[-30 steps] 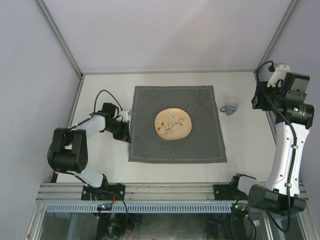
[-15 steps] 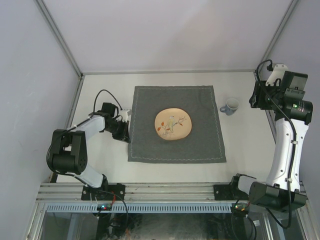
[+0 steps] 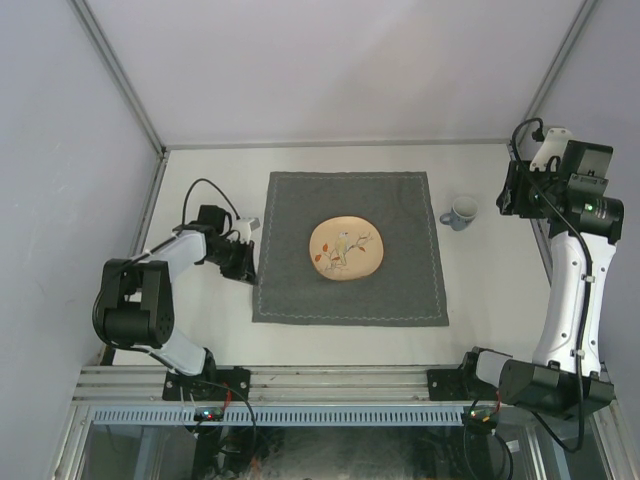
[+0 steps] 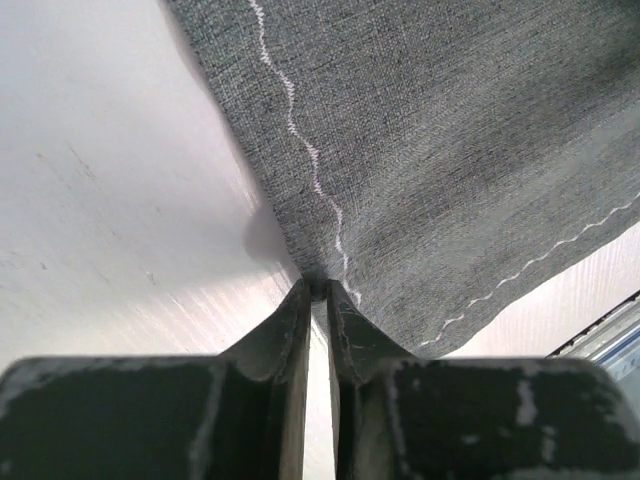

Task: Set the dinner table for one person
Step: Adjust the napkin at the center of the board, then adjust the plate on the napkin.

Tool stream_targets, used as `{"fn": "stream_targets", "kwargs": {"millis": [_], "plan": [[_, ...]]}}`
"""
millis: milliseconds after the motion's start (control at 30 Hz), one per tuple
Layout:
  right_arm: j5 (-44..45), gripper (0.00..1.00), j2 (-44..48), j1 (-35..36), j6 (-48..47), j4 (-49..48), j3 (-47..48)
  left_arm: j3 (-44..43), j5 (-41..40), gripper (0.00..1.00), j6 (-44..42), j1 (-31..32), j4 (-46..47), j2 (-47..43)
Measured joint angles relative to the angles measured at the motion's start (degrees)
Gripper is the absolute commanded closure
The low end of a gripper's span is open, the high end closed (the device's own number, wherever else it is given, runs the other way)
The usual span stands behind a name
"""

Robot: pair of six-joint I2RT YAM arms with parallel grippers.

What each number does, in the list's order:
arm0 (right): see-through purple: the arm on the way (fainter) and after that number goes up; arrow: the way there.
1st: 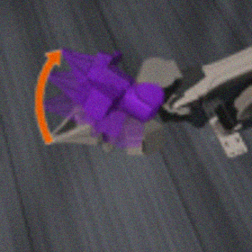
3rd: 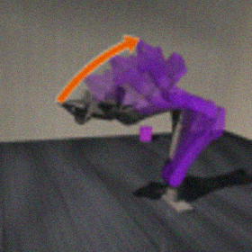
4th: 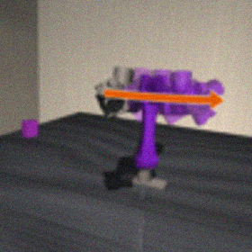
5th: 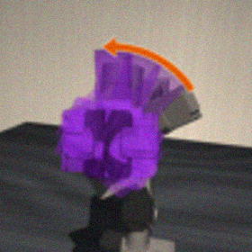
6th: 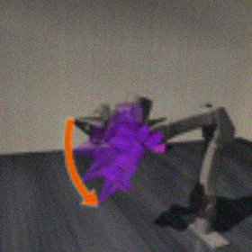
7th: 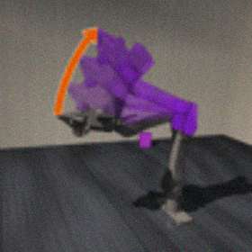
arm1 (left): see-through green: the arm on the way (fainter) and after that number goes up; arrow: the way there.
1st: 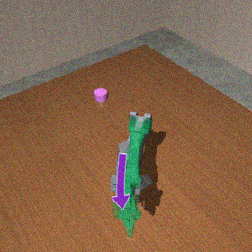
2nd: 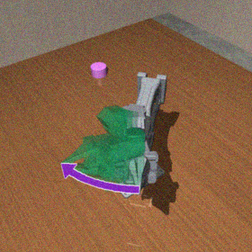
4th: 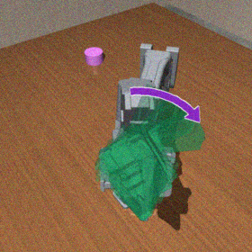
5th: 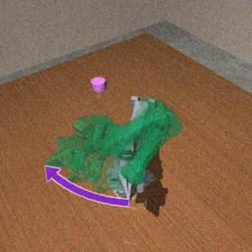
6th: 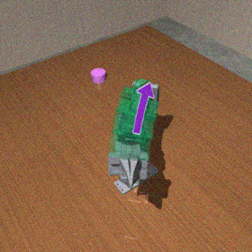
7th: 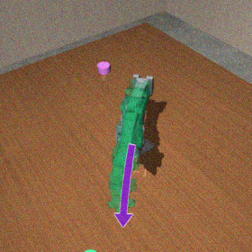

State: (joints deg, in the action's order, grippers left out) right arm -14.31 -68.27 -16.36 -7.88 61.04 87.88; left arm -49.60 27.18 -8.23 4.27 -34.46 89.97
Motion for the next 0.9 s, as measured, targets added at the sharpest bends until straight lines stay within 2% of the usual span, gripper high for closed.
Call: {"fn": "stream_targets", "kwargs": {"millis": [67,167,400,567,700,900], "plan": [[0.0,0.48,-0.2,0.1,0.0,0.0,0.0,0.0,0.0,0.53,-0.2,-0.2,-0.1,0.0],[-0.1,0.48,-0.7,0.3,0.1,-0.1,0.0,0.0,0.3,0.43,0.0,-0.3,-0.4,0.0],[-0.2,0.45,-2.3,2.5,0.5,-0.4,0.0,-0.2,2.0,0.41,1.7,-0.3,-0.5,0.0],[-1.2,0.43,-5.0,7.4,1.1,-0.8,1.2,-2.0,0.5,0.4,3.9,-0.3,1.0,-2.3],[-3.4,0.43,-11.8,13.9,1.2,-3.1,4.3,-4.5,-4.1,0.39,5.2,-0.3,3.7,-9.2],[-12.8,0.43,-27.8,20.3,0.3,-8.2,6.7,-7.8,-11.5,0.38,5.2,-3.4,8.6,-19.7]]}}
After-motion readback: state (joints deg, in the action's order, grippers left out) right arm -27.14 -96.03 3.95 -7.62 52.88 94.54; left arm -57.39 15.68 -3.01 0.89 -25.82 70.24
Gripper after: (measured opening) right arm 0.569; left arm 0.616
